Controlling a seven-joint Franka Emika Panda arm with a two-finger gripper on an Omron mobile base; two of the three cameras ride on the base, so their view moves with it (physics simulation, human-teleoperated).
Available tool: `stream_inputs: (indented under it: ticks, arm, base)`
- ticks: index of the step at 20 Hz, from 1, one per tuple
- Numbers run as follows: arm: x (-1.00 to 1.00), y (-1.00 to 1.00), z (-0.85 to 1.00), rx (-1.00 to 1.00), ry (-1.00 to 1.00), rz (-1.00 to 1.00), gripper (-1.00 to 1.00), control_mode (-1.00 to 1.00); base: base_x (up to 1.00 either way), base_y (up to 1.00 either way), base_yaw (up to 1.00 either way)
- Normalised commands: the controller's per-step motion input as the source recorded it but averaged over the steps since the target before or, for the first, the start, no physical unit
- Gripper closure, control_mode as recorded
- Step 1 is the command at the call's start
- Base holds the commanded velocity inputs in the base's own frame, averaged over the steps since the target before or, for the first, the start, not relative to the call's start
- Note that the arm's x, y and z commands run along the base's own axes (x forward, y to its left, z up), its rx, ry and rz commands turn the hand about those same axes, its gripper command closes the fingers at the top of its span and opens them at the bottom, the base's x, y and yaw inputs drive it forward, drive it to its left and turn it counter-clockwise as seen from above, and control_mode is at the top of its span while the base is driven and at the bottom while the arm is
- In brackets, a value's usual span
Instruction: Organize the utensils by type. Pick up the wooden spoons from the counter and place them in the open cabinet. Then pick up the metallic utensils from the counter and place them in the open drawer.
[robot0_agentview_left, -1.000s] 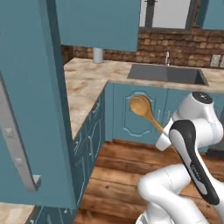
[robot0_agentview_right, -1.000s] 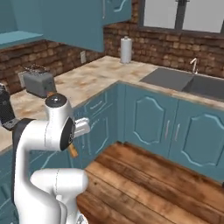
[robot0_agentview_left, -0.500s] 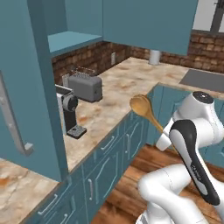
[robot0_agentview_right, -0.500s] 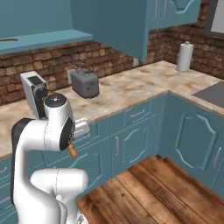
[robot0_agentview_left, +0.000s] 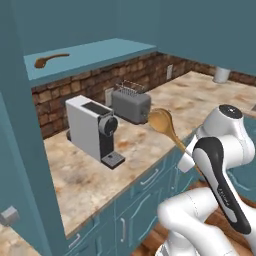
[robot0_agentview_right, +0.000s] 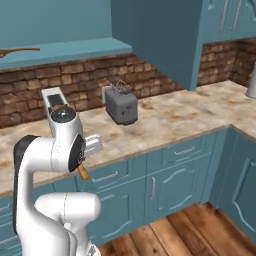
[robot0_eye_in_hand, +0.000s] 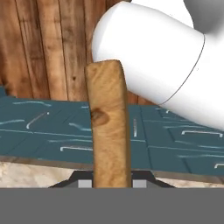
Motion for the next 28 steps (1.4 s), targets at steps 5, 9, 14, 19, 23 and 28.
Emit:
stream_inputs:
  ticks: [5,9,14,19,23,28]
  arm:
    - [0.0,0.0,0.0,0.0,0.0,0.0,1.0,1.0]
    - [0.0,0.0,0.0,0.0,0.0,0.0,1.0,1.0]
    - [0.0,0.0,0.0,0.0,0.0,0.0,1.0,1.0]
    - [0.0,0.0,0.0,0.0,0.0,0.0,1.0,1.0]
    - [0.0,0.0,0.0,0.0,0.0,0.0,1.0,1.0]
    - [0.08,0.0,0.0,0.02,-0.04,0.05,1.0,-1.0]
  base:
    - [0.48,0.0,0.37]
    - [0.42,0.0,0.35]
    - [0.28,0.0,0.33]
    - [0.52,0.0,0.31]
    - [0.57,0.0,0.27]
    - [0.36,0.0,0.2]
